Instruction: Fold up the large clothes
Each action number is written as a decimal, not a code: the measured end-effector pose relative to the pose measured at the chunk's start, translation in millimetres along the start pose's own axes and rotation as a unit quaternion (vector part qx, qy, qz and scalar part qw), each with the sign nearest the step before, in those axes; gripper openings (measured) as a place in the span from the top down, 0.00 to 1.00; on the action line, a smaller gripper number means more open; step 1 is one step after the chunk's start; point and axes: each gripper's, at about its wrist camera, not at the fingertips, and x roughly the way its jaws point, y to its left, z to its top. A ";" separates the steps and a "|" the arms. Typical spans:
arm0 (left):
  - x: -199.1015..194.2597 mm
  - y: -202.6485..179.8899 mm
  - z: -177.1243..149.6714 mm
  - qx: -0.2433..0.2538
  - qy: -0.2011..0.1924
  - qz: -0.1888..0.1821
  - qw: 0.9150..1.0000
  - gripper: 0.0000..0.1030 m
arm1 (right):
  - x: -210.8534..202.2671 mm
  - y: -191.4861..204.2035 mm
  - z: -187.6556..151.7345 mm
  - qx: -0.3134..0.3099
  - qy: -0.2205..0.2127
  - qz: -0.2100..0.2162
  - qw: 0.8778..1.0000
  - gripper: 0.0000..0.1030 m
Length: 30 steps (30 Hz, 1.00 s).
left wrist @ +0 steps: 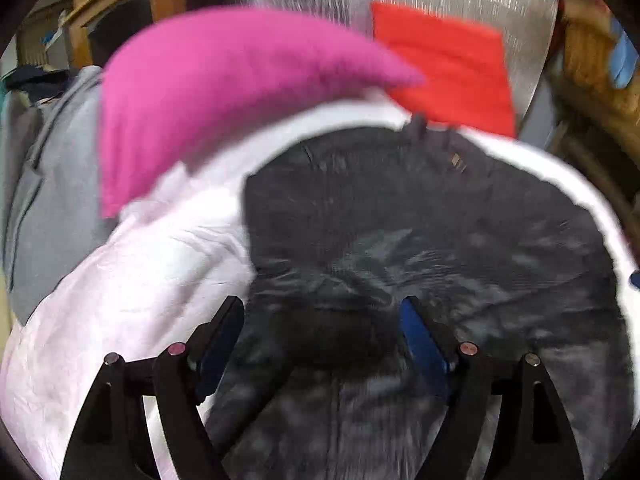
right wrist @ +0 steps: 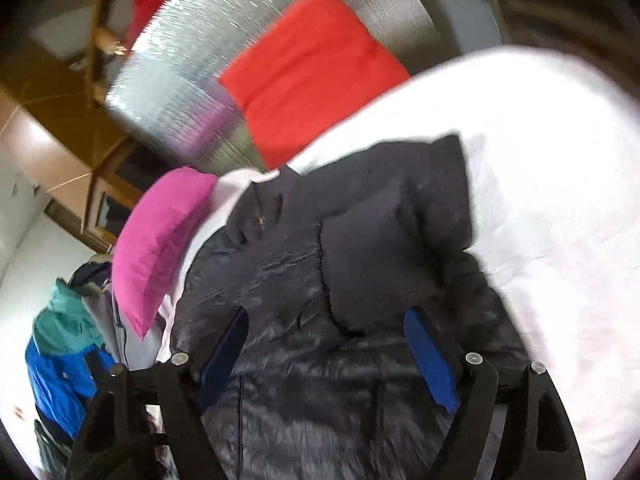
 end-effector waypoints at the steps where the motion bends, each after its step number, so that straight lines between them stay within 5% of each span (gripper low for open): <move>1: -19.9 10.6 -6.4 -0.009 -0.013 -0.005 1.000 0.21 | -11.6 -2.3 -4.9 -0.004 0.000 0.000 1.000 0.18; 4: -65.9 40.2 -36.3 -0.036 -0.027 -0.018 0.999 0.21 | -52.8 -20.1 -40.4 -0.008 0.019 0.000 1.000 0.17; 11: -130.7 110.3 -157.8 -0.119 0.029 -0.049 0.991 0.21 | -132.1 -77.9 -143.7 0.028 0.051 -0.001 0.998 0.17; 17: -152.8 104.5 -221.6 -0.162 0.049 -0.094 0.981 0.21 | -165.3 -84.5 -227.5 0.062 0.047 0.032 0.996 0.17; 27: -141.7 85.4 -251.9 -0.161 0.081 -0.100 0.979 0.21 | -145.1 -70.3 -243.5 0.042 0.047 -0.014 0.998 0.19; 29: -151.5 84.8 -258.8 -0.163 0.077 -0.100 0.978 0.21 | -147.0 -67.7 -245.5 0.038 0.048 -0.006 0.998 0.28; 30: -155.3 84.7 -259.6 -0.164 0.072 -0.099 0.979 0.21 | -147.2 -65.4 -245.4 0.036 0.053 -0.006 0.998 0.41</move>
